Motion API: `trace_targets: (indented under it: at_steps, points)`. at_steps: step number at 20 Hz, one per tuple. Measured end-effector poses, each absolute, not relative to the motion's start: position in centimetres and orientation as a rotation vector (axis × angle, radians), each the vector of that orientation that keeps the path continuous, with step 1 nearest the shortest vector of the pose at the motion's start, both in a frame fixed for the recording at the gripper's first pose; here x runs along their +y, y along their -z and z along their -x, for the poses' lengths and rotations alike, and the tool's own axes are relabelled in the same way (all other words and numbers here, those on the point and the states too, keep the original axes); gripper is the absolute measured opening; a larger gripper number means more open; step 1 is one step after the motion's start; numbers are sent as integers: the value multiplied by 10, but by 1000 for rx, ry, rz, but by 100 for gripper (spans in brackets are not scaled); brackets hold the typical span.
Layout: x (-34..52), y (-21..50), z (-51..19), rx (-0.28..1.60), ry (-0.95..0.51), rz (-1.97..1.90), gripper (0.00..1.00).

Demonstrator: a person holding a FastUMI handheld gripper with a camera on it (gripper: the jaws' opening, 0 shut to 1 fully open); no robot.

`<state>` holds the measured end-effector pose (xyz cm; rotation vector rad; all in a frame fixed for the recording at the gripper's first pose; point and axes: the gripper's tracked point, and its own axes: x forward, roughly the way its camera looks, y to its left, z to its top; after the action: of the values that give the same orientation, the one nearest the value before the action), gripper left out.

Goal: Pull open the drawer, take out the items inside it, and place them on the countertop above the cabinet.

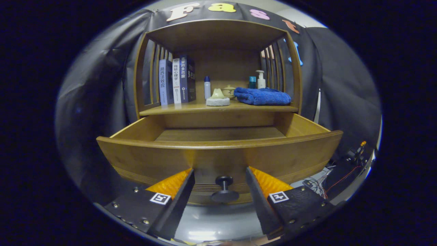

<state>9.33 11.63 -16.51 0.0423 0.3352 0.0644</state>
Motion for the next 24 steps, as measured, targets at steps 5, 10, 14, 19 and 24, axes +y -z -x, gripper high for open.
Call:
trace_targets:
  at_steps: [5, 10, 14, 19, 24]
  points:
    - [117, 165, -94, 328, -63, -44, 89]
    - [117, 165, -95, 327, -62, -40, 89]
    - [125, 146, -106, 272, -90, -62, 89]
    - [128, 140, -124, 263, -97, -67, 90]
    - [131, 140, -136, 273, -94, -72, 90]
